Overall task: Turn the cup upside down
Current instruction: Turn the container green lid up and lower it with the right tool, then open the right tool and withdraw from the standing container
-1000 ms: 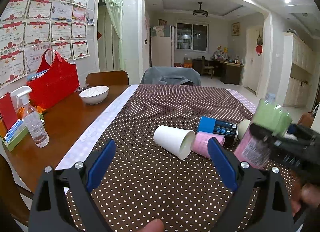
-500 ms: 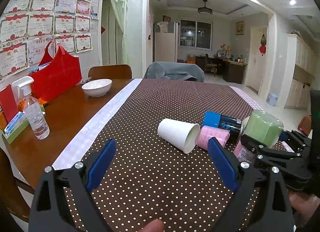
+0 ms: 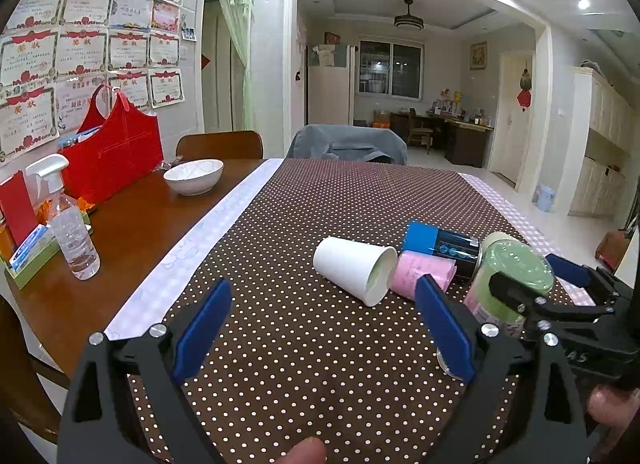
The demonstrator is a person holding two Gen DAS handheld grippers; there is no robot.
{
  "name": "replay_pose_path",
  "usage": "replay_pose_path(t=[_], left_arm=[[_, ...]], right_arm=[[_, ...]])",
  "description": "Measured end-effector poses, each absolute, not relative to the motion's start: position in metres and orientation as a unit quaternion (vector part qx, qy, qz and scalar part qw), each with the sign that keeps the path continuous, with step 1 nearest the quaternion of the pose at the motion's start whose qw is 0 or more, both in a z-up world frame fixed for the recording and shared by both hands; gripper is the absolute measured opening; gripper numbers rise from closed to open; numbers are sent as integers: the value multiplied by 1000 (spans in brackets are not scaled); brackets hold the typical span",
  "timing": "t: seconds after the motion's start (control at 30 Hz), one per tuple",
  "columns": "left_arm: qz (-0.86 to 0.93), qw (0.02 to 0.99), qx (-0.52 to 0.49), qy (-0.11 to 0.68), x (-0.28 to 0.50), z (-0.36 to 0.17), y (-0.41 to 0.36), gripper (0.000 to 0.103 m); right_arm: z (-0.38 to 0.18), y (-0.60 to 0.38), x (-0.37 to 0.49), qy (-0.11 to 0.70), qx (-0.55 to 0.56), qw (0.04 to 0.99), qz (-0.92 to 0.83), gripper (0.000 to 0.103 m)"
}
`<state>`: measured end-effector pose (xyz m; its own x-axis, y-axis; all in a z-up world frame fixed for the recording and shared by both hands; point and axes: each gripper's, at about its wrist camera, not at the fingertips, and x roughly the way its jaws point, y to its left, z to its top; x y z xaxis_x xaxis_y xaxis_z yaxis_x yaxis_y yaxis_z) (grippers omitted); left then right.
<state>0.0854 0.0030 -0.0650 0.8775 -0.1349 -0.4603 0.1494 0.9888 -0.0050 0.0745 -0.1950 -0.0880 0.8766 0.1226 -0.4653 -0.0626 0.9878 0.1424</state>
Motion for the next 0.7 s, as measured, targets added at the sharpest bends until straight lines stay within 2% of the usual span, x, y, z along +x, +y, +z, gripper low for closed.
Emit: replay_pose_path(t=[0.7], left_arm=[[-97,979,39,177,32,-19,-15,91]], right_arm=[[-22,-225,-1,194,113,974,-5,97]])
